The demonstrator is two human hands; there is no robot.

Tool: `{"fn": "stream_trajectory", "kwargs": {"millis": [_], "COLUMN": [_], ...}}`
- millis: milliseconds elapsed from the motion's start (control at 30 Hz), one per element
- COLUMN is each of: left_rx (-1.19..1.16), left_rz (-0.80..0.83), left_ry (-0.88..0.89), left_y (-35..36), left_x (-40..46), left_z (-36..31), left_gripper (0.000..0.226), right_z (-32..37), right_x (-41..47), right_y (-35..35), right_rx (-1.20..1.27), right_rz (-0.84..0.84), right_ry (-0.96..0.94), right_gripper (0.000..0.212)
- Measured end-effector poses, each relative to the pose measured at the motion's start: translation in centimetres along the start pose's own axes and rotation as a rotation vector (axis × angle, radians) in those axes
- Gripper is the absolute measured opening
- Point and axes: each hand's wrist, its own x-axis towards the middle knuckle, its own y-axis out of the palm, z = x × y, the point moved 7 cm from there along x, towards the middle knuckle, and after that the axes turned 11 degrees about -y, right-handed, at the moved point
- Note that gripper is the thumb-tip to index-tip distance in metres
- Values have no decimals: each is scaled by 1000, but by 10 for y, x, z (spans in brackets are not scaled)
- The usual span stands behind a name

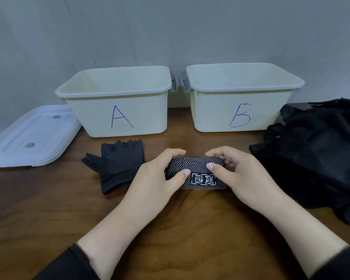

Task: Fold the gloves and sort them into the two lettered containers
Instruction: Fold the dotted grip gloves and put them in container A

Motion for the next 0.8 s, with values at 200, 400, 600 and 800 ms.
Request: {"fn": "stream_trajectory", "kwargs": {"millis": [200, 400, 600, 800], "left_rx": [312, 468, 382, 161], "left_rz": [-132, 51, 75, -15], "left_ry": [196, 205, 189, 188], "left_y": [1, 19, 15, 10], "left_x": [8, 2, 4, 4], "left_z": [-6, 1, 1, 1], "left_gripper": [32, 49, 37, 28], "right_z": [-21, -14, 10, 9], "right_x": [29, 56, 77, 73], "right_y": [2, 5, 29, 41], "right_rx": [-295, -428, -500, -421], "right_rz": [68, 366, 676, 665], "right_ry": [72, 69, 74, 183], "right_gripper": [7, 26, 39, 24]}}
